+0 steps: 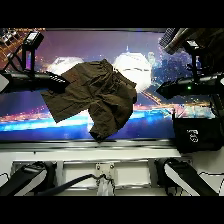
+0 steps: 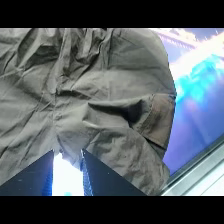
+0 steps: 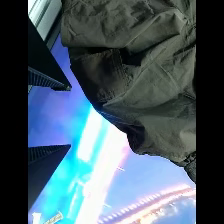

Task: Fold the clothes and pants, and hang the long-sleeved shirts on hangers.

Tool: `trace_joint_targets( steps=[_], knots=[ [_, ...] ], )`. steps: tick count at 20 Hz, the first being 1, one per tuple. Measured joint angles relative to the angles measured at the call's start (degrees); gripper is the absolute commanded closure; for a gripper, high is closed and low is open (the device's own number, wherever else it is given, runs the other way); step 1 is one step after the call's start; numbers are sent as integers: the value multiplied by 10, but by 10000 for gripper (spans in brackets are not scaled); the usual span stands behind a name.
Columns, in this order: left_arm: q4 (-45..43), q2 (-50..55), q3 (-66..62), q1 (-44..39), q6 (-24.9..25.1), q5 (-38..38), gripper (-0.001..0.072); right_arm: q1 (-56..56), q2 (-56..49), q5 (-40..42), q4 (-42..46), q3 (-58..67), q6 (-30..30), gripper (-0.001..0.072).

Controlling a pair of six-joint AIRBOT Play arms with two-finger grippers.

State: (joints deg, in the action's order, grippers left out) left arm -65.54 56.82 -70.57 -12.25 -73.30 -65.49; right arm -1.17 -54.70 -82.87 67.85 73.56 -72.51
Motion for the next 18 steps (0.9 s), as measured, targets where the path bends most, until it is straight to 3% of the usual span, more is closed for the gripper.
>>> trace_joint_targets(
  steps=[18],
  knots=[
    [1, 0, 0, 0, 0, 12, 534, 0, 0, 0, 0, 0, 0, 321]
  ],
)
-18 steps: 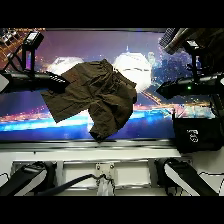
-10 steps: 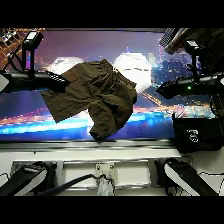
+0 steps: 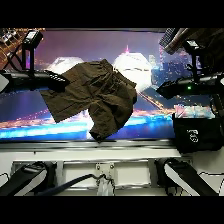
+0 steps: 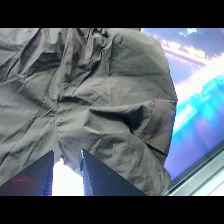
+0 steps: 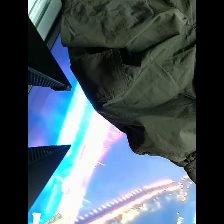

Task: Fold the clothes and pants, and hang the long-sleeved shirts on hangers.

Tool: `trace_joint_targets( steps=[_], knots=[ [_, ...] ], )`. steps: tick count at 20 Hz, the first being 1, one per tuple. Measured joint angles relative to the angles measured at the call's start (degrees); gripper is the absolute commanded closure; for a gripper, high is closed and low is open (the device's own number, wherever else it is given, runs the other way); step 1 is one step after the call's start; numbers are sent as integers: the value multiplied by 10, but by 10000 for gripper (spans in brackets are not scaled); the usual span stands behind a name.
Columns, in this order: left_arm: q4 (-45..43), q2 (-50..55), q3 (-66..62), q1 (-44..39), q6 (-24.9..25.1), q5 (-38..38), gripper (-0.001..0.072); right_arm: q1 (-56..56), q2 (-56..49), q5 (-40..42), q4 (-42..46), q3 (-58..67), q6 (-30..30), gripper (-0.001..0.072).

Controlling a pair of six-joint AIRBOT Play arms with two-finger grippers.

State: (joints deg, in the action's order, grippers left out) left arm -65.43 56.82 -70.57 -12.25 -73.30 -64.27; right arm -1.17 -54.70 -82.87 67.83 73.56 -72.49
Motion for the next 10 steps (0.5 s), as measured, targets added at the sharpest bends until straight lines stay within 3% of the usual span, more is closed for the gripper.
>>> trace_joint_targets(
  steps=[6, 8, 10],
  knots=[
    [7, 0, 0, 0, 0, 4, 535, 0, 0, 1, 2, 0, 16, 321],
    [7, 0, 0, 0, 0, -2, 630, 0, 0, 1, 4, 0, 27, 321],
    [7, 0, 1, 0, -16, -26, 637, 0, 0, 3, 6, 0, 33, 321]
  ],
)
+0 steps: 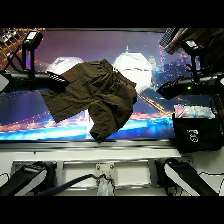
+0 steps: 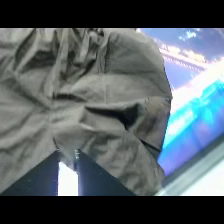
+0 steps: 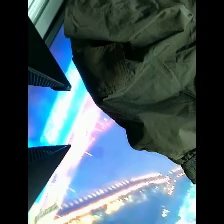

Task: Fold the clothes and pants, and hang the long-sleeved shirts on hangers.

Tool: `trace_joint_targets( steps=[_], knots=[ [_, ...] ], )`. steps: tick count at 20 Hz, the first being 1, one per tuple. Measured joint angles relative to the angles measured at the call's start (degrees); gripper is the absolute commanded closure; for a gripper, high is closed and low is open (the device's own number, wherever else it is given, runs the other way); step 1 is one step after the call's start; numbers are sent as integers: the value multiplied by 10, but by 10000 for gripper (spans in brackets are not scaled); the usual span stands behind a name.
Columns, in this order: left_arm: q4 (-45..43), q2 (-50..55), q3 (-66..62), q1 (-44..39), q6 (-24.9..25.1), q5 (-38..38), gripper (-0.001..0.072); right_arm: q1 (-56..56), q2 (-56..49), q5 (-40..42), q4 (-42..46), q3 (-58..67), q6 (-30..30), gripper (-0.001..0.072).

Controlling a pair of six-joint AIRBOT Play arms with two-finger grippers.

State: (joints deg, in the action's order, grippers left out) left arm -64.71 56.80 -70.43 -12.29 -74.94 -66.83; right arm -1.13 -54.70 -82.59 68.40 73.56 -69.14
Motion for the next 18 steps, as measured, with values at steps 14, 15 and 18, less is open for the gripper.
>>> trace_joint_targets(
  steps=[14, 15, 18],
  knots=[
    [116, -102, 361, -34, -94, 97, 233, 0, 0, 174, -60, 0, 2, 321],
    [126, -94, 374, -34, -88, 120, 233, 0, 0, 179, -70, 0, 0, 321],
    [170, -50, 396, -34, -49, 188, 233, 0, 0, 190, -91, 0, -4, 321]
  ],
)
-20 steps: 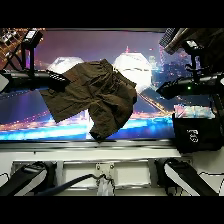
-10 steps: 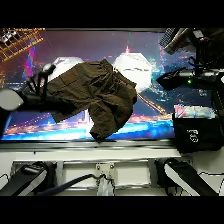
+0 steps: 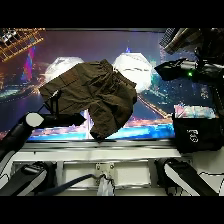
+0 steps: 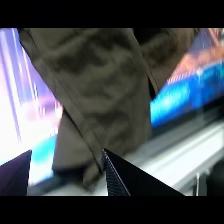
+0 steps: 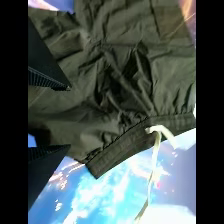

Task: Fold the clothes and pants, and hang the long-sleeved shirts on hangers.

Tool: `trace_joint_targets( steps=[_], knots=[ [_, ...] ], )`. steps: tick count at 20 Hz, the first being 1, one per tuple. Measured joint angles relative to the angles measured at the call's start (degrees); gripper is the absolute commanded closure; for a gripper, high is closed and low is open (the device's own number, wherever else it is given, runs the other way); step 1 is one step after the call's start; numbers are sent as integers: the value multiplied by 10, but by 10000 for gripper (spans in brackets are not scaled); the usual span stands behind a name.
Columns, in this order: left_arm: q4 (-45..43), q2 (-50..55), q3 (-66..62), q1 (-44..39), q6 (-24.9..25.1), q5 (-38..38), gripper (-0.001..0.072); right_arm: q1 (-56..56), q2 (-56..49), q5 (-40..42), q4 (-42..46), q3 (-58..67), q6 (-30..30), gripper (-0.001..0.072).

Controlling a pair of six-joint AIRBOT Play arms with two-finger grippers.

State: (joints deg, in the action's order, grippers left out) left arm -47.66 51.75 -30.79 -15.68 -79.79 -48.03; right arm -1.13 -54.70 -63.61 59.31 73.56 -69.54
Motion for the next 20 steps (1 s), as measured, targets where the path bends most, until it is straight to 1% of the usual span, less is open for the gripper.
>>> trace_joint_targets(
  steps=[2, 4, 10, 13, 14, 16, 17, 20],
  knots=[
    [52, 43, 7, 0, 43, 38, 236, 0, 0, 3, -9, 0, 0, 321],
    [113, 89, 10, 0, 94, 52, 236, 0, 0, 6, -13, 0, -2, 321],
    [271, 195, 12, 0, 235, 52, 238, 0, 0, 17, -18, 0, -3, 322],
    [341, 226, 9, -4, 291, 52, 240, 0, 0, 21, -19, 0, -3, 322],
    [358, 238, 4, -9, 303, 51, 307, 0, 0, 21, -19, 0, -3, 322],
    [379, 262, -14, -29, 319, 50, 553, 0, 0, 21, -19, 0, -3, 322],
    [387, 272, -26, -41, 327, 49, 702, 0, 0, 21, -19, 0, -3, 322],
    [397, 292, -68, -70, 342, 25, 707, 0, 0, 21, -19, 0, -3, 324]
  ],
)
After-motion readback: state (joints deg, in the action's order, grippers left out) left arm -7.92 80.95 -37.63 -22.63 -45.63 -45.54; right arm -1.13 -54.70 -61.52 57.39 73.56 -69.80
